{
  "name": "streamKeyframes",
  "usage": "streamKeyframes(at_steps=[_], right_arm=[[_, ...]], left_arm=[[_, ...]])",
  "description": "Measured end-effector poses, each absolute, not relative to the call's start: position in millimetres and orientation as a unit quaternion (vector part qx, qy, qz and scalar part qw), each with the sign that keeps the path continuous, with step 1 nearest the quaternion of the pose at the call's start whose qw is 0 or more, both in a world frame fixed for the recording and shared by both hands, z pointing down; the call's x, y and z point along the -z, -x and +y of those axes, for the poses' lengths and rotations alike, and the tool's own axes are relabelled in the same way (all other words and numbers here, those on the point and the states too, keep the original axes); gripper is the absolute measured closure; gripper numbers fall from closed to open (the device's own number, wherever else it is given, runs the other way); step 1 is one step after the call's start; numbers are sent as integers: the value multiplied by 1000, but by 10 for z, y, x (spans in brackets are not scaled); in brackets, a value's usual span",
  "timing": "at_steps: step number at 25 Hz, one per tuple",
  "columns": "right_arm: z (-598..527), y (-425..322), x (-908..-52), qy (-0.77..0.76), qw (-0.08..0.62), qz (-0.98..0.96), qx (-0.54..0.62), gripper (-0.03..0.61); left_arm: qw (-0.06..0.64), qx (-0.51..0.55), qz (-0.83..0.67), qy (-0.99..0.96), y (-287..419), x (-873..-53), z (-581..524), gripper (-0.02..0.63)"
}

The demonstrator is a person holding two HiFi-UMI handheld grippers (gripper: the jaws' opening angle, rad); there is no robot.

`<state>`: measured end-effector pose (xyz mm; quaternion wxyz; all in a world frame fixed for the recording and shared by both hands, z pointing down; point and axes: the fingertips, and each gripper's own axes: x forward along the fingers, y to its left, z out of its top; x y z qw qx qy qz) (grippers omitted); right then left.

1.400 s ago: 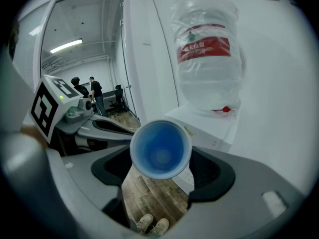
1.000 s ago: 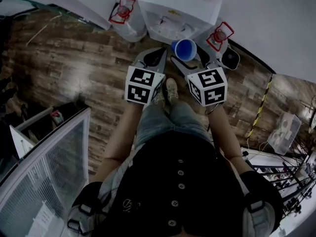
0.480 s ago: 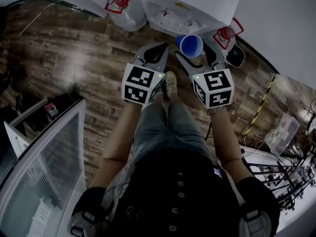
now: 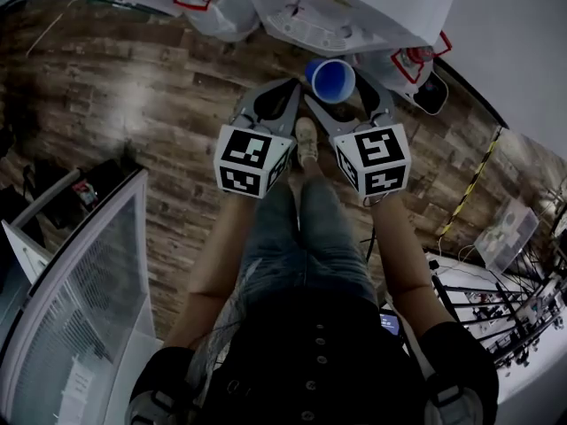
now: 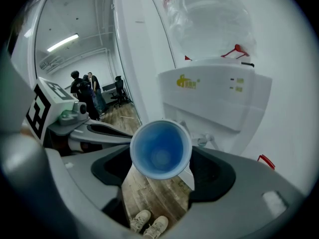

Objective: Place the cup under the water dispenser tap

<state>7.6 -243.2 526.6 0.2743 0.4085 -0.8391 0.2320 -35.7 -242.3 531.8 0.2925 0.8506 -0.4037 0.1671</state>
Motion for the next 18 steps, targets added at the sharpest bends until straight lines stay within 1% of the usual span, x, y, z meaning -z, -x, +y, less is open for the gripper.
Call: streamKeyframes(at_steps=[9, 13, 18], right_arm=[[-2393, -51, -5669, -391, 296, -842, -225, 221], [-2432, -68, -5861, -393, 291, -841, -230, 221], [-2403, -105, -6120, -392, 300, -835, -244, 221]], left_arm=[[299, -159, -417, -844, 394, -5701, -2460, 612], [301, -163, -421, -840, 397, -5881, -2506, 612], [302, -170, -428, -835, 377, -6095, -2490, 612]])
